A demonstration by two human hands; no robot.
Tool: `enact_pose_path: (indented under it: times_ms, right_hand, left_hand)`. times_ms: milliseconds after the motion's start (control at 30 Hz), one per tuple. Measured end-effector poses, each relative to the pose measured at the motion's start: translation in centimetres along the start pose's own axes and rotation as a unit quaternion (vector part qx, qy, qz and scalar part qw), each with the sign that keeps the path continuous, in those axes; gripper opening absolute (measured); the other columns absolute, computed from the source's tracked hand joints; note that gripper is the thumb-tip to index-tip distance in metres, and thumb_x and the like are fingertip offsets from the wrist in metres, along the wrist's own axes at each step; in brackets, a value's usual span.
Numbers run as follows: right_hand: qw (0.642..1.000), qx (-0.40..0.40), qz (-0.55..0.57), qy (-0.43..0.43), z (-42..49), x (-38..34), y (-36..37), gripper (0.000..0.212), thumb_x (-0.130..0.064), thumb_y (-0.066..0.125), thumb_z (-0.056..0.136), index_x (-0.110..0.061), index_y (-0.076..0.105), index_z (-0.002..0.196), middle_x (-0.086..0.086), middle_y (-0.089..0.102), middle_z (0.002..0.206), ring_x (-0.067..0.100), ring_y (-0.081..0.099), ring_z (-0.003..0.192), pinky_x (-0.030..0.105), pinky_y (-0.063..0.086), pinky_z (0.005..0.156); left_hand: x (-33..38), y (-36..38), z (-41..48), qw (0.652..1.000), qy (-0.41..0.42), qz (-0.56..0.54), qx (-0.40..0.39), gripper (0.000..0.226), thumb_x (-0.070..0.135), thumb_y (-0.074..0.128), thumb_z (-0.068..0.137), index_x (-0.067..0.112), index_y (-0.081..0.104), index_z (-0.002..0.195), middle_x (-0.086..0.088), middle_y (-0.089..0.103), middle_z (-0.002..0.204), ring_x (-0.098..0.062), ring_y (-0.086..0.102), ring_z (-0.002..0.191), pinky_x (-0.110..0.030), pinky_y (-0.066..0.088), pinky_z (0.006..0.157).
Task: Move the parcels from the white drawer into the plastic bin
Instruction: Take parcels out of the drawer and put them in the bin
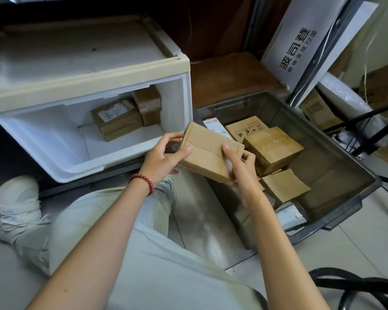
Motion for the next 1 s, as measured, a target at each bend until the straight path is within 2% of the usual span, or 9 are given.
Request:
enact_pose_path:
  times_ms: [100,167,267,333,467,600,733,933,1000]
  right_hand:
    - [0.998,-0.018,0.054,0.025,0.4,0.4,-0.3,0.044,-0.063,0.053,0.085,-0.032,0.044,0.114,-0.002,0.054,0.126,0.017,0.059,0.112,0.044,0.056,0.089]
    - [0.996,-0.028,0.081,0.024,0.3,0.0,-0.5,0.042,-0.063,0.046,0.088,-0.033,0.046,0.118,-0.002,0.053,0.131,0.02,0.057,0.116,0.044,0.051,0.097]
    - [0.993,-0.041,0.105,0.019,0.2,-0.4,-1.1,0.075,-0.066,0.041,0.085,-0.029,0.027,0.147,-0.001,0.038,0.146,0.027,0.046,0.13,0.042,0.042,0.1]
    - [0.992,-0.061,0.108,0.009,0.2,-0.6,-1.2,0.089,-0.07,0.045,0.075,-0.032,0.02,0.151,0.0,0.034,0.15,0.026,0.041,0.133,0.04,0.04,0.099]
    - [0.991,-0.127,0.014,-0.032,0.0,-0.7,-0.6,0.066,-0.064,0.061,0.074,-0.046,0.04,0.134,-0.011,0.047,0.139,0.015,0.046,0.127,0.031,0.04,0.092]
    - [0.993,-0.074,-0.059,-0.067,0.4,-0.9,-1.8,0.081,-0.059,0.066,0.067,-0.04,0.039,0.141,-0.017,0.049,0.132,0.001,0.053,0.108,0.027,0.044,0.087]
    - [0.997,-0.006,-0.052,-0.051,0.8,-1.0,-3.6,0.075,-0.069,0.064,0.07,-0.029,0.045,0.131,-0.004,0.052,0.132,0.01,0.054,0.113,0.028,0.047,0.085]
    - [0.997,0.057,-0.022,-0.035,1.0,-0.8,-5.5,0.07,-0.078,0.049,0.074,-0.014,0.05,0.101,0.002,0.051,0.133,0.013,0.051,0.116,0.029,0.042,0.095]
    - [0.998,0.053,-0.008,-0.023,1.0,-0.4,-5.8,0.074,-0.074,0.05,0.068,-0.009,0.048,0.102,-0.002,0.058,0.118,0.009,0.054,0.109,0.031,0.045,0.094]
  left_hand:
    - [0.2,-0.1,0.5,1.0,-0.007,-0.005,0.012,0.028,0.055,0.06,0.082,0.045,0.056,0.108,0.01,0.057,0.12,-0.017,0.056,0.111,-0.034,0.058,0.066]
    - [0.6,0.4,1.0,1.0,-0.014,-0.009,0.005,0.04,0.066,0.053,0.076,0.045,0.058,0.11,0.01,0.057,0.12,-0.017,0.055,0.113,-0.032,0.057,0.064]
    - [1.5,1.6,1.6,1.0,0.001,-0.014,-0.004,0.06,0.065,0.05,0.074,0.035,0.054,0.125,0.009,0.053,0.122,-0.016,0.051,0.115,-0.037,0.059,0.073]
    - [1.9,2.2,2.0,0.999,0.002,-0.032,-0.008,0.07,0.065,0.055,0.072,0.03,0.05,0.132,0.004,0.051,0.128,-0.016,0.051,0.116,-0.042,0.059,0.079]
    - [2.5,2.5,2.7,0.999,0.004,-0.034,0.003,0.074,0.063,0.059,0.07,0.029,0.048,0.135,0.001,0.052,0.13,-0.018,0.053,0.115,-0.043,0.057,0.083]
    - [2.6,2.7,3.7,1.0,-0.003,-0.009,0.022,0.06,0.062,0.056,0.082,0.028,0.052,0.131,-0.001,0.055,0.125,-0.023,0.054,0.114,-0.045,0.055,0.088]
    - [2.1,3.5,4.4,0.999,-0.006,0.044,-0.001,0.067,0.075,0.045,0.078,0.03,0.058,0.126,0.004,0.059,0.12,-0.021,0.053,0.114,-0.037,0.045,0.096]
    - [2.1,5.6,4.5,0.994,0.014,0.09,-0.063,0.063,0.071,0.048,0.072,0.027,0.065,0.115,0.012,0.066,0.101,-0.01,0.057,0.103,-0.02,0.041,0.079]
    - [2.2,6.0,4.9,0.991,0.021,0.118,-0.055,0.056,0.069,0.053,0.078,0.025,0.067,0.11,0.011,0.068,0.098,-0.008,0.06,0.097,-0.017,0.043,0.074]
Point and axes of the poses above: each hand's wrist, its own z-axis towards the middle knuckle, its own y-axis out of the palm, x = y × z, the point moved 9 cm from there along z, towards the middle knuckle
